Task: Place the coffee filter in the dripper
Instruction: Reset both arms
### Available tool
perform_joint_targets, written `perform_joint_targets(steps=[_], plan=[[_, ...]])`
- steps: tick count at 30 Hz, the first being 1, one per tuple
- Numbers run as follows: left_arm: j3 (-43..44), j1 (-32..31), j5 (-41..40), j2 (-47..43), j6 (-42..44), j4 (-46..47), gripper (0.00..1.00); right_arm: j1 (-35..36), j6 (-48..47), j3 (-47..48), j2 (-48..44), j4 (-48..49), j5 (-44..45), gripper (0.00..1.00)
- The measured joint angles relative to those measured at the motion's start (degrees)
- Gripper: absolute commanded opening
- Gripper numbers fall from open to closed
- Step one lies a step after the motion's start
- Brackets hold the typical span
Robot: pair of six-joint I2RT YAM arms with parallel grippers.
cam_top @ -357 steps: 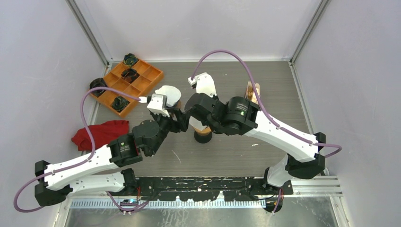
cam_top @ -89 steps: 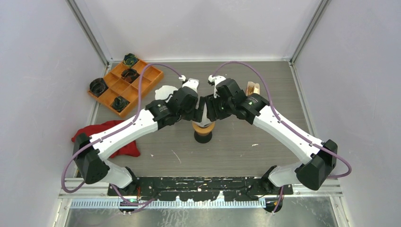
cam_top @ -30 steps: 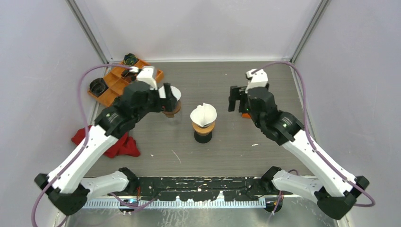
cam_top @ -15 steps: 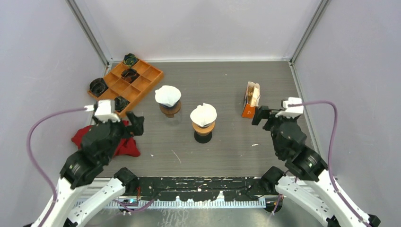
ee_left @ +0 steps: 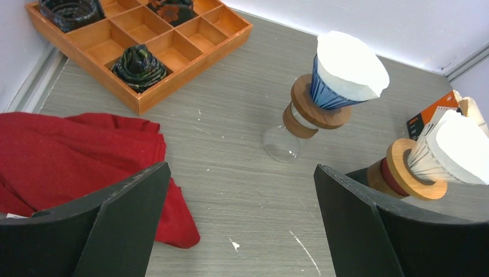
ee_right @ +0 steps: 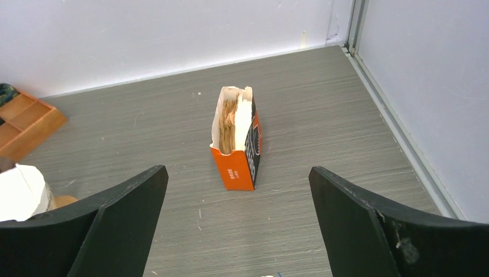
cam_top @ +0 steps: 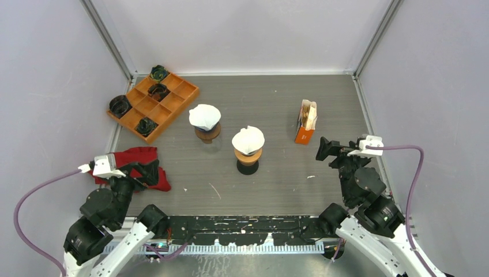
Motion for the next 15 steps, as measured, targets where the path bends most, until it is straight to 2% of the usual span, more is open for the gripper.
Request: perform_joint_targets(steps=[6,15], plan=[[-3.54,0.00,-0.13,-4.26,-1.88,-3.54,0.99,0.00,0.15,-1.70,-0.55,-0.09,-0.22,1.00],[-4.42,0.00,0.00,-4.28,-3.39,-5.64,0.99,0.00,0.33,-1.73,-0.76,-0.09,-0.24,1.00]])
